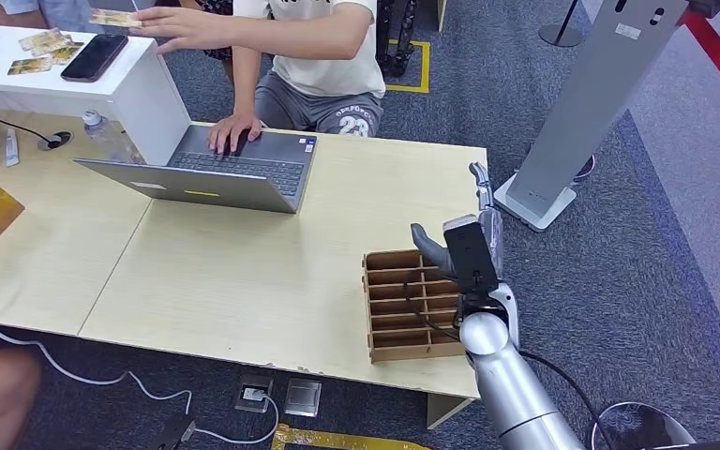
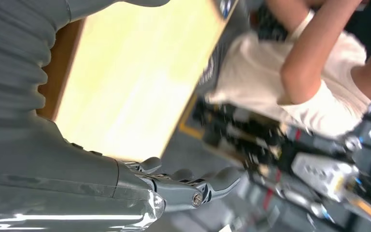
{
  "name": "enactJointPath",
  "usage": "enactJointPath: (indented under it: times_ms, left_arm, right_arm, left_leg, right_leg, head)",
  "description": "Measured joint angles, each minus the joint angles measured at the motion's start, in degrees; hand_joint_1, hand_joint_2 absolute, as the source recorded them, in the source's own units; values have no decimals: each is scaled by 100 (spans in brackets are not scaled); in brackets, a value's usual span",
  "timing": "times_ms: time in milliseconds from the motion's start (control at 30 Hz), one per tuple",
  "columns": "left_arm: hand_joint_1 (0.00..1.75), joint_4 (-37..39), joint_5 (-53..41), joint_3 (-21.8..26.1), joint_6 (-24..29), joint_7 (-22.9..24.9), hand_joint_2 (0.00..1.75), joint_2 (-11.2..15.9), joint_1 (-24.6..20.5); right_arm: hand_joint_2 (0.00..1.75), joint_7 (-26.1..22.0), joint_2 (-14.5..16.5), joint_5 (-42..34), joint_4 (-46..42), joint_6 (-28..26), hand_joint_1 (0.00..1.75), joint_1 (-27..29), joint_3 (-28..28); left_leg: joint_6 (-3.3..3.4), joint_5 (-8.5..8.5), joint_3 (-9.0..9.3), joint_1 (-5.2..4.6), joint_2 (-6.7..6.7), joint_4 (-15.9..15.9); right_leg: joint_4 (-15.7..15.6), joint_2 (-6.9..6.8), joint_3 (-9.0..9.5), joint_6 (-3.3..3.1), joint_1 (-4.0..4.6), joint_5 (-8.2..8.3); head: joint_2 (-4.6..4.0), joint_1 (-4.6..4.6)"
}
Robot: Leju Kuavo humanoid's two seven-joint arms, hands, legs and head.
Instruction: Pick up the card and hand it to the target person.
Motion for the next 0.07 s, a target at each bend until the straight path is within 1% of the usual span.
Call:
enactJointPath:
  times_ms: [67]
  left_arm:
    - [0, -1, 13, 10, 5, 18, 0, 4, 0]
  right_arm:
    - [175, 163, -178, -219, -299, 166, 0, 137, -19]
  left_leg:
    - [0, 0, 0, 0, -1, 0]
  right_leg:
    - [0, -1, 0, 0, 0, 0]
  head:
    - [0, 0]
